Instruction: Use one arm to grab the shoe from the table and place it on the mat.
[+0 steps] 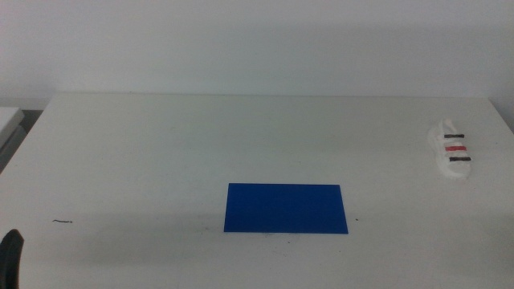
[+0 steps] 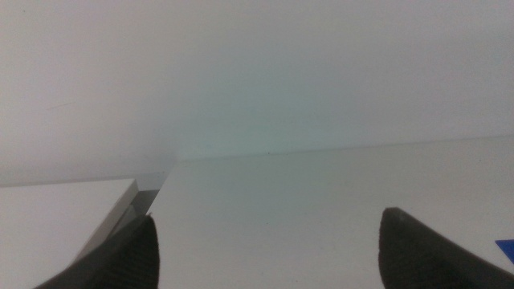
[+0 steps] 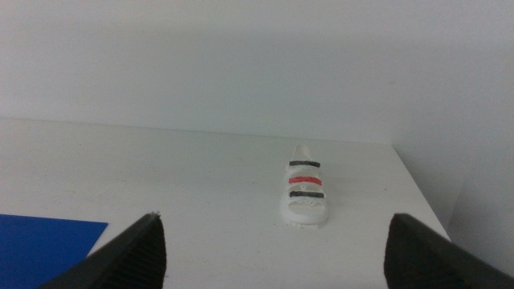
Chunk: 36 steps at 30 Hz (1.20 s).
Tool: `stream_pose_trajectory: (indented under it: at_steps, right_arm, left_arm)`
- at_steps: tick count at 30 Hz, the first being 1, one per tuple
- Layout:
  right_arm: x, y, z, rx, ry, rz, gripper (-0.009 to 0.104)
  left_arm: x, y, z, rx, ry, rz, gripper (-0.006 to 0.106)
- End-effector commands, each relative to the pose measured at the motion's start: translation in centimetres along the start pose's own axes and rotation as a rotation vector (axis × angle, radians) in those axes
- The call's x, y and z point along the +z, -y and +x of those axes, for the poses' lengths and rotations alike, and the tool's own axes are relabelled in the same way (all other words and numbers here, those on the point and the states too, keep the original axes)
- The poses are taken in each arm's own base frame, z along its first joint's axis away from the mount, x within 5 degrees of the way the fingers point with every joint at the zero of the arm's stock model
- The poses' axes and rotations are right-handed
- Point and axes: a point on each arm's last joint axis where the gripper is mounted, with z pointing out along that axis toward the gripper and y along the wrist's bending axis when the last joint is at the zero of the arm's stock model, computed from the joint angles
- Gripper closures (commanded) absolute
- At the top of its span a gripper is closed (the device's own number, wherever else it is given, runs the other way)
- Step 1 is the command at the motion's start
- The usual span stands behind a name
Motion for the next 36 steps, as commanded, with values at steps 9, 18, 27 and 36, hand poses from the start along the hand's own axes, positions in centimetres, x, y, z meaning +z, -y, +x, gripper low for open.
stream_pose_trajectory:
  at_steps: [9, 18, 27, 36]
  right_arm:
    - [1.8, 0.5, -7.9, -0.006, -0.11, -0.01, 0.002]
    - [11.8, 0.4, -15.0, 0.11, -0.634, -0.069, 0.002]
    - [25.5, 1.0, -14.2, 0.042, -0.957, -0.058, 0.002]
    - [35.6, 3.2, -6.4, -0.054, -1.106, 0.016, 0.002]
  left_arm:
    - [0.0, 0.0, -0.1, -0.005, 0.007, 0.001, 0.007]
    - [0.0, 0.0, -0.1, -0.005, 0.007, 0.001, 0.007]
    - [0.0, 0.0, -0.1, -0.005, 0.007, 0.001, 0.007]
    - [0.0, 0.0, -0.1, -0.005, 0.007, 0.001, 0.007]
